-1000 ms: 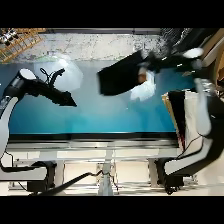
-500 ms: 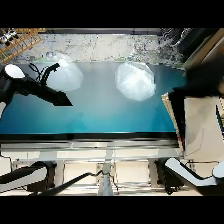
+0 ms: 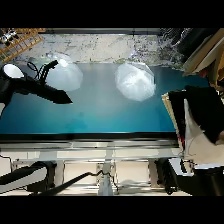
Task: Fold the clothes and pants, and hang the long-sleeved shirts on hangers.
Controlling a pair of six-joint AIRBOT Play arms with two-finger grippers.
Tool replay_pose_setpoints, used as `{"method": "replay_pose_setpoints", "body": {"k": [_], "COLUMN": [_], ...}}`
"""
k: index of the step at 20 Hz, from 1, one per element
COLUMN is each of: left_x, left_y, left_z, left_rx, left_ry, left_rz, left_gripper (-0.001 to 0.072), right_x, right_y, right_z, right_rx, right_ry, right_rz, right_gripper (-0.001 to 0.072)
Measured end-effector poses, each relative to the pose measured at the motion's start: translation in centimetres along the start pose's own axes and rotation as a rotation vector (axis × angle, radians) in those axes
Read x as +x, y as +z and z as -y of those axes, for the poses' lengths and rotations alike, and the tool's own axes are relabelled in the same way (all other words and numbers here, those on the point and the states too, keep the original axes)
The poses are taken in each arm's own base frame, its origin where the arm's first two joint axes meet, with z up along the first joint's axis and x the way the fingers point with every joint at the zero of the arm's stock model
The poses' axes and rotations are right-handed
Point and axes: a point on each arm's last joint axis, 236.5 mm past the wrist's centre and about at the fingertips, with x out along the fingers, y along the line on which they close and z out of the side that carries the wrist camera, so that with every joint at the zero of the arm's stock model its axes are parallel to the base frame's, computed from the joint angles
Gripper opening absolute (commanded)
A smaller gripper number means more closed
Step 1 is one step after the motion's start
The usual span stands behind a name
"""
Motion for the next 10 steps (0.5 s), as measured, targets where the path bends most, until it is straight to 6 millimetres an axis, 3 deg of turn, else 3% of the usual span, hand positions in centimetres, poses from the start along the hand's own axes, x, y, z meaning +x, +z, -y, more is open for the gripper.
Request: {"method": "replay_pose_setpoints", "body": {"k": [1, 2, 3, 4, 7, 9, 10], "left_x": [0.0, 0.0, 0.0, 0.0, -0.1, -0.5, -1.1], "left_y": [0.1, 0.2, 0.2, 0.2, 0.0, -0.4, -0.7], "left_z": [0.0, -0.1, -0.1, -0.1, -0.7, -2.1, -3.3], "left_rx": [0.000, 0.000, 0.000, 0.000, 0.004, -0.005, -0.018], "left_ry": [0.002, 0.003, 0.004, 0.005, 0.031, 0.103, 0.168], "left_rz": [0.003, 0.006, 0.008, 0.009, -0.001, -0.023, -0.035], "left_gripper": [0.0005, 0.0005, 0.0005, 0.0005, 0.0005, 0.0005, 0.0005], "right_x": [1.5, 2.9, 4.0, 4.7, 4.9, 3.9, 3.2], "right_y": [-0.5, -1.0, -1.4, -1.6, 0.0, 2.7, 4.2], "right_z": [1.7, 3.5, 5.0, 6.3, 7.0, 3.3, -0.3], "right_rx": [0.030, 0.050, 0.056, 0.054, 0.011, -0.066, -0.135], "right_ry": [-0.041, -0.087, -0.128, -0.165, -0.203, -0.111, -0.013], "right_rz": [-0.027, -0.049, -0.063, -0.070, -0.014, 0.090, 0.156], "right_gripper": [0.0048, 0.0192, 0.0424, 0.0578, 0.0587, 0.0569, 0.0556]}}
